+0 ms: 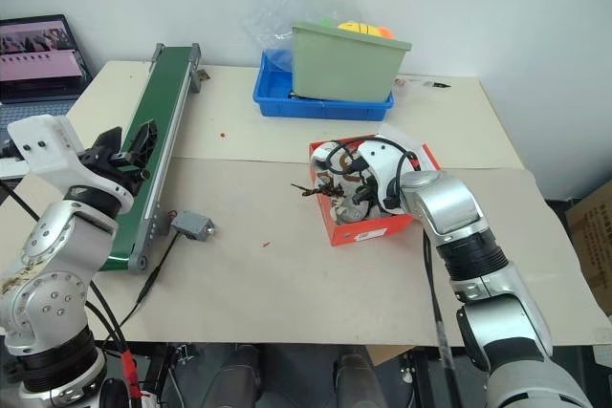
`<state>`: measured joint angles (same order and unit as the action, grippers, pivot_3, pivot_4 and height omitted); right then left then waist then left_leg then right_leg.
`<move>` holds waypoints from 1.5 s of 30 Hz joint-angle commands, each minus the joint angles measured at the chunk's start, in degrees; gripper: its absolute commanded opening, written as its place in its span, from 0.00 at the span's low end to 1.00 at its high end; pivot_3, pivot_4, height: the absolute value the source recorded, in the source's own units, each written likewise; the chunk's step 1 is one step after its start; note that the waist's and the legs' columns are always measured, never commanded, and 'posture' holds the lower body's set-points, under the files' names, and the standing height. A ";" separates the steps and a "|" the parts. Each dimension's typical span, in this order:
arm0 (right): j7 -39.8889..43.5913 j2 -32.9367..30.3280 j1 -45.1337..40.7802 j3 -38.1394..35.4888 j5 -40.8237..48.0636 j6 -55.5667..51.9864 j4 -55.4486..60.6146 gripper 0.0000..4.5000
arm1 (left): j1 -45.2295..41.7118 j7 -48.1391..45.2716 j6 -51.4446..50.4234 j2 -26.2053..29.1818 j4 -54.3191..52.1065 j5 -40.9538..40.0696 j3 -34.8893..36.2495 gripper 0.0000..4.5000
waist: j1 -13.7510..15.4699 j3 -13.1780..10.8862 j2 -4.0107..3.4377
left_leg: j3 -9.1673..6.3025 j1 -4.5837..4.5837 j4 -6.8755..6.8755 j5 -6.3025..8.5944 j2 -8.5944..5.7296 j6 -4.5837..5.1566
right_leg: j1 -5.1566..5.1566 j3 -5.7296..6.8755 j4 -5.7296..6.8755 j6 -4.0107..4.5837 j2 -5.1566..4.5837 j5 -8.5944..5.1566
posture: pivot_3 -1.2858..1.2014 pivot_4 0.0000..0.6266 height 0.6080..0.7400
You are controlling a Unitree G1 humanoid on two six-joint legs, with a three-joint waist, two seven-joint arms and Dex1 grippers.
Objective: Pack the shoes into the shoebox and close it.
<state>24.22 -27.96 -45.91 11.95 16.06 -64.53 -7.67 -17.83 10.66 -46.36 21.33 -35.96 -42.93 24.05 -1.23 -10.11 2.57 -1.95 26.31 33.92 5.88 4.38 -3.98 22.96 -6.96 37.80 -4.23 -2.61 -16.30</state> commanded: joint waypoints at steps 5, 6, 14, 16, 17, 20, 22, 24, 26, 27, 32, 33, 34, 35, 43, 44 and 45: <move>-17.66 20.94 -11.46 -53.36 9.27 -22.14 -19.00 0.07 | -0.14 0.55 0.32 -0.05 -3.23 -0.50 0.20 0.69 | -0.39 0.01 0.03 | -0.06 -0.14 0.04 -0.01 0.02 0.01 | -0.14 0.02 0.08 0.07 0.04 0.08 | 0.52 0.24 1.00; -19.76 22.00 -12.28 -57.40 8.82 -22.63 -19.65 0.07 | -0.08 0.54 0.32 -0.05 -3.28 -0.52 0.23 0.69 | -0.41 0.01 0.02 | -0.07 -0.13 0.03 -0.02 0.02 0.02 | -0.11 0.02 0.12 0.08 0.04 0.08 | 0.52 0.24 1.00; -26.64 26.55 -14.66 -66.07 8.05 -26.64 -14.89 0.07 | 0.23 0.29 0.26 0.28 -3.36 -0.55 0.44 0.69 | -0.05 0.01 0.01 | -0.07 0.11 -0.11 -0.01 0.00 0.02 | 0.10 0.05 -0.02 0.08 0.03 0.07 | 0.52 0.24 1.00; -26.58 26.87 -14.96 -65.67 8.42 -27.21 -13.58 0.07 | 0.14 0.25 0.26 0.25 -3.31 -0.53 0.31 0.69 | -0.13 0.01 0.00 | -0.07 0.11 -0.13 -0.01 0.01 0.02 | 0.12 0.05 -0.01 0.09 0.03 0.06 | 0.52 0.24 1.00; -25.95 26.86 -15.01 -64.91 8.94 -27.45 -12.84 0.07 | 0.07 0.22 0.27 0.26 -3.23 -0.48 0.22 0.69 | -0.13 0.01 0.00 | -0.07 0.11 -0.13 -0.01 0.01 0.02 | 0.11 0.05 -0.02 0.09 0.03 0.06 | 0.52 0.24 1.00; -20.36 25.67 -13.31 -57.49 11.98 -26.22 -8.86 0.07 | -0.21 -0.05 0.44 0.31 -2.64 -0.19 -0.05 0.69 | -0.26 -0.01 -0.01 | -0.07 0.12 -0.13 -0.01 0.01 0.02 | 0.13 0.05 -0.02 0.09 0.03 0.06 | 0.52 0.24 1.00; -18.24 25.70 -13.46 -57.18 13.63 -26.55 -7.93 0.07 | -0.54 -0.21 0.60 0.28 -2.19 0.03 -0.29 0.69 | -0.57 -0.01 -0.02 | -0.07 0.13 -0.14 -0.01 0.01 0.02 | 0.15 0.04 -0.02 0.08 0.03 0.06 | 0.52 0.24 1.00; -16.15 25.28 -13.11 -55.85 14.84 -25.65 -7.19 0.07 | -0.82 -0.34 0.76 0.26 -1.76 0.33 -0.52 0.69 | -1.06 -0.01 -0.02 | -0.07 0.14 -0.16 -0.01 0.01 0.02 | 0.15 0.04 -0.03 0.08 0.03 0.06 | 0.52 0.24 1.00; -15.46 25.63 -13.58 -56.95 15.82 -26.46 -6.99 0.07 | -0.98 -0.49 0.88 0.23 -1.50 0.55 -0.68 0.69 | -1.30 -0.01 -0.02 | -0.07 0.14 -0.16 -0.01 0.01 0.02 | 0.15 0.04 -0.02 0.08 0.03 0.06 | 0.52 0.24 1.00; -15.26 25.49 -13.47 -56.58 15.92 -26.92 -6.70 0.07 | -1.04 -0.58 0.93 0.24 -1.39 0.64 -0.74 0.69 | -1.34 -0.01 -0.02 | -0.07 0.14 -0.16 -0.01 0.01 0.02 | 0.15 0.04 -0.01 0.08 0.04 0.06 | 0.52 0.24 1.00; -15.44 23.81 -12.02 -52.70 15.23 -27.55 -5.21 0.07 | -0.92 -0.82 1.13 0.29 -1.34 0.75 -0.64 0.69 | -1.42 -0.01 -0.03 | -0.07 0.14 -0.17 -0.01 0.01 0.02 | 0.17 0.04 -0.02 0.09 0.04 0.06 | 0.52 0.24 1.00; -15.40 23.02 -11.18 -50.32 14.72 -27.62 -4.41 0.07 | -0.83 -0.81 1.19 0.21 -1.41 0.79 -0.66 0.69 | -1.42 -0.01 -0.03 | -0.06 0.14 -0.17 -0.01 0.01 0.02 | 0.17 0.04 -0.02 0.09 0.03 0.06 | 0.52 0.24 1.00; -15.54 22.00 -9.80 -46.94 13.73 -26.26 -3.16 0.07 | -0.69 -0.76 1.20 0.07 -1.65 0.78 -0.72 0.69 | -1.35 -0.01 -0.03 | -0.06 0.14 -0.18 -0.01 0.01 0.02 | 0.17 0.03 -0.03 0.09 0.03 0.06 | 0.52 0.24 1.00; -15.60 21.28 -8.82 -44.73 13.22 -25.17 -2.37 0.07 | -0.60 -0.72 1.21 -0.06 -1.83 0.80 -0.80 0.69 | -1.27 -0.01 -0.03 | -0.07 0.15 -0.18 -0.01 0.01 0.02 | 0.17 0.04 -0.05 0.09 0.03 0.05 | 0.52 0.24 1.00; -17.83 17.40 -3.92 -33.68 6.52 -15.70 -2.84 0.07 | -0.48 -0.49 1.27 -0.63 -2.47 0.94 -1.01 0.69 | -1.36 -0.01 -0.03 | -0.06 0.16 -0.18 -0.01 0.00 0.02 | 0.17 0.03 -0.07 0.09 0.03 0.05 | 0.52 0.24 1.00; -17.66 16.61 -3.78 -31.28 5.62 -14.26 -2.92 0.07 | -0.50 -0.44 1.27 -0.66 -2.50 0.98 -1.04 0.69 | -1.36 -0.01 -0.03 | -0.06 0.15 -0.17 -0.01 0.01 0.02 | 0.16 0.03 -0.07 0.09 0.03 0.05 | 0.52 0.24 1.00; -17.48 16.09 -3.69 -29.72 5.10 -13.30 -3.02 0.07 | -0.51 -0.42 1.26 -0.68 -2.51 1.01 -1.07 0.69 | -1.30 -0.01 -0.03 | -0.06 0.15 -0.17 -0.01 0.01 0.02 | 0.16 0.03 -0.07 0.09 0.03 0.05 | 0.52 0.24 1.00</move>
<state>7.29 -9.89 -49.93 -19.95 23.40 -81.26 -12.26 -17.96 10.29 -46.37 20.53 -36.14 -42.11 22.66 -2.53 -10.12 2.54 -2.01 26.46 33.76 5.87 4.38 -3.97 23.12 -6.93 37.75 -4.14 -2.58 -16.24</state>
